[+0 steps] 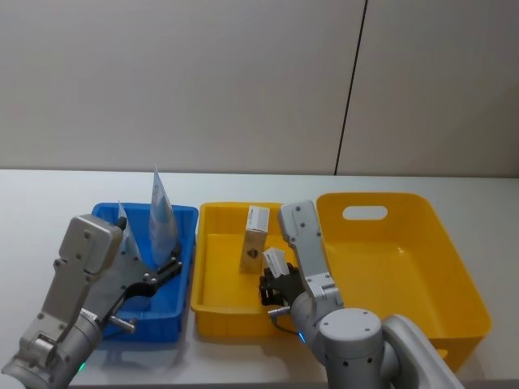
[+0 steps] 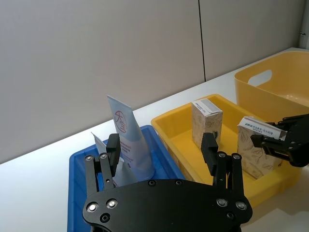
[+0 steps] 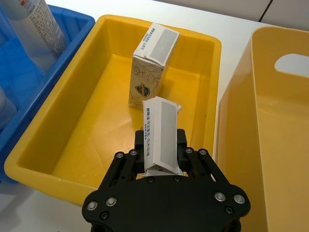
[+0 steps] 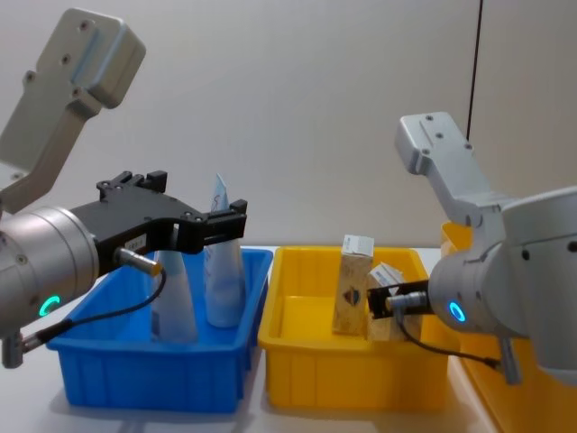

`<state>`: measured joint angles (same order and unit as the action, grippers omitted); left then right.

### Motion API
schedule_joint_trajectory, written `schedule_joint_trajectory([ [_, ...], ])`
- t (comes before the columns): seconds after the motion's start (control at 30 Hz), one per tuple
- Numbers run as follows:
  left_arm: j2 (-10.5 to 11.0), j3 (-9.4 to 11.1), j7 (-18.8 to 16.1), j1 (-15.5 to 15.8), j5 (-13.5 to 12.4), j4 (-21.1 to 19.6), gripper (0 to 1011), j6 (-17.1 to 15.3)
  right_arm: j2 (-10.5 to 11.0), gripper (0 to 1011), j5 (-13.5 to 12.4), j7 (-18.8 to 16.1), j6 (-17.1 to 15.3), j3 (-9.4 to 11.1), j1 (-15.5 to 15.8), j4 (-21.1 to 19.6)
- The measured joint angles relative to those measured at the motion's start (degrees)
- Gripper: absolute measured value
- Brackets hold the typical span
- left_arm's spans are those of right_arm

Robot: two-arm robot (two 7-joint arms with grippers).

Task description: Bimanual collaborative sorting of washing and personal care products

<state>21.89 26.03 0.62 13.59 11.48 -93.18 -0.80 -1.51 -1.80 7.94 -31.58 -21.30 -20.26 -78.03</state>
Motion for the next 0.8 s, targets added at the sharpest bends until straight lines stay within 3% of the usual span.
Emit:
schedule_joint_trajectory([
  [0.8, 0.0, 0.0, 0.0, 0.0, 0.0, 0.0, 1001, 0.0, 0.0, 327, 0.0, 0.0, 0.1, 0.0, 0.0, 0.1],
])
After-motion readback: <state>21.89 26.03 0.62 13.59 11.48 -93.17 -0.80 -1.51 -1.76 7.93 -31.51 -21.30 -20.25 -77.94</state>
